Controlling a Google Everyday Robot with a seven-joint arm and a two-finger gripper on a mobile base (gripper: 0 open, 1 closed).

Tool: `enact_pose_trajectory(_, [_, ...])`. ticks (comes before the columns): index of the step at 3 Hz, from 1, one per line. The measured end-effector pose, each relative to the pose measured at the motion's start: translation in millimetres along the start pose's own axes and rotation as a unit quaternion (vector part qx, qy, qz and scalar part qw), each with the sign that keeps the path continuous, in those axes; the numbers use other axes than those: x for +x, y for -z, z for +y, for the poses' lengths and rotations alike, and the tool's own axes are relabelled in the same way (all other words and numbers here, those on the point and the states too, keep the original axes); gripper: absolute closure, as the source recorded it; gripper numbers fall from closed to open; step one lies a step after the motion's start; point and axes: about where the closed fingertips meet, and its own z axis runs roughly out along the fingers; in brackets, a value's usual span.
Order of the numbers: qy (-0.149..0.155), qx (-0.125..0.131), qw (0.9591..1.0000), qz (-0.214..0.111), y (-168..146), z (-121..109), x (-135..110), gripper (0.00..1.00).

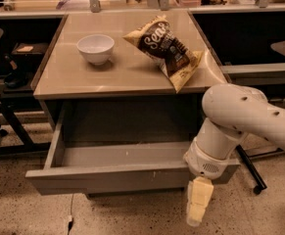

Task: Open top drawer

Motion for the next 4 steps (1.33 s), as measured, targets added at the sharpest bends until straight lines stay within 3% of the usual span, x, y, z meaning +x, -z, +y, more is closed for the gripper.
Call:
enact_pose_trajectory(1, [-0.022,-0.011,0.9997,-0.007,5.3,58.1,9.9,0.00])
enact_pose_trajectory(2, [-0.023,-0.011,0.9997,-0.007,5.6,59.1,10.4,0.00])
enact_pose_trajectory(3, [-0.035,0.016,0.9992,-0.013,31.0,59.7,17.6,0.00])
enact_pose_trajectory(4, [-0.096,0.073,0.9927,-0.008,95.3,80.2,53.7,0.00])
